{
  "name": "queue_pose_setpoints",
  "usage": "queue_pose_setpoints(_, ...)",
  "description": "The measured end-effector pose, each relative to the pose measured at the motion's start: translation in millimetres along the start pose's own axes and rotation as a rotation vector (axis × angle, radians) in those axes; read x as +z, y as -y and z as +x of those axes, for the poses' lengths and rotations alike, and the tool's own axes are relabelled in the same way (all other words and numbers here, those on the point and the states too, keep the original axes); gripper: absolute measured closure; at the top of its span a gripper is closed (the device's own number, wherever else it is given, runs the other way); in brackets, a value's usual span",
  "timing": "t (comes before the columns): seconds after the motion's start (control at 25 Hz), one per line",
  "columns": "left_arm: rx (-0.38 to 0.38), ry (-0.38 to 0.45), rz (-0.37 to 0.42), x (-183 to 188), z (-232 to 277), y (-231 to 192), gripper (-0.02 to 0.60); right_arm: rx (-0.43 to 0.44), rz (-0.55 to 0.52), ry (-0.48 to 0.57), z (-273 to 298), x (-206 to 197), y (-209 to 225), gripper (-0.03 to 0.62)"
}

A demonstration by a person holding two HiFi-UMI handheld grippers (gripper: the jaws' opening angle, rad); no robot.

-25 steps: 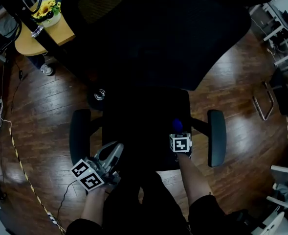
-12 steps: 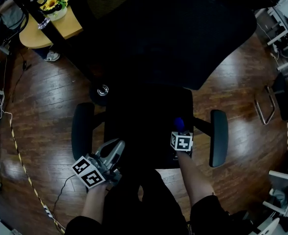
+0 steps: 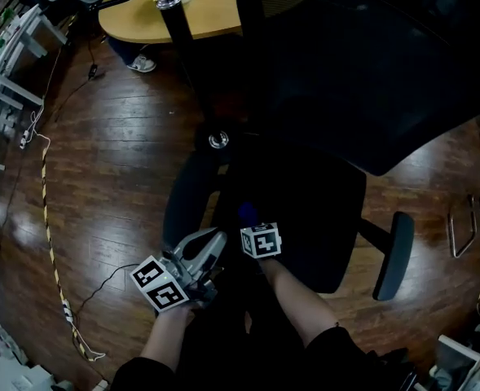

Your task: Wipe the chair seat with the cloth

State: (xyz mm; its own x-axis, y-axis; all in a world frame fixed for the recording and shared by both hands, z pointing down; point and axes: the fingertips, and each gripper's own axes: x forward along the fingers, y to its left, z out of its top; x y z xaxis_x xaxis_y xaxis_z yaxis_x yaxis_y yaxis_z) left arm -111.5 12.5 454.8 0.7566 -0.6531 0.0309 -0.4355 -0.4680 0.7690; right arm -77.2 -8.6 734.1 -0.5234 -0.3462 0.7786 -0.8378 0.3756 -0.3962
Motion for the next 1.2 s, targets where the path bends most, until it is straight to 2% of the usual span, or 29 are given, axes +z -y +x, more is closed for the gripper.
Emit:
queue_pose_setpoints(0.12, 0.028, 0.028, 0.002, 3.6, -15.3, -2.0, 0.591, 0.023, -0.046, -0.022, 12.8, -9.5, -24.2, 0.559)
queue_pose_setpoints(0.24, 0.036, 0.037, -0.004, 2.9, -24.6, -4.8, 0.591, -0.005, -0.068, -0.003, 11.1, -12.4, -20.6, 0.559)
queue_pose_setpoints(0.44, -0.018, 0.014, -0.023, -4.0, -11.3, -1.8, 0.591, -0.147, 0.039, 0.045, -20.7, -33.2, 43.4, 0.559)
queue_pose_setpoints(0.64, -0.095, -0.057, -0.017, -21.5, 23.6, 11.7, 0.591, -0.309, 0.170, 0.059, -82.6, -81.4, 132.3, 0.559)
queue_pose_setpoints(0.84, -0.152, -0.115, -0.009, -35.3, 53.2, 30.0, 0.591, -0.442, 0.237, 0.061, -150.6, -115.8, 194.4, 0.559)
queue_pose_setpoints(1.0, -0.179, -0.151, -0.003, -44.9, 68.5, 39.0, 0.591, -0.476, 0.258, 0.075, -171.8, -125.1, 215.2, 0.559)
queue_pose_setpoints(1.2, -0.175, -0.155, 0.006, -47.6, 70.0, 39.9, 0.591, -0.489, 0.296, 0.112, -174.0, -118.3, 210.2, 0.559)
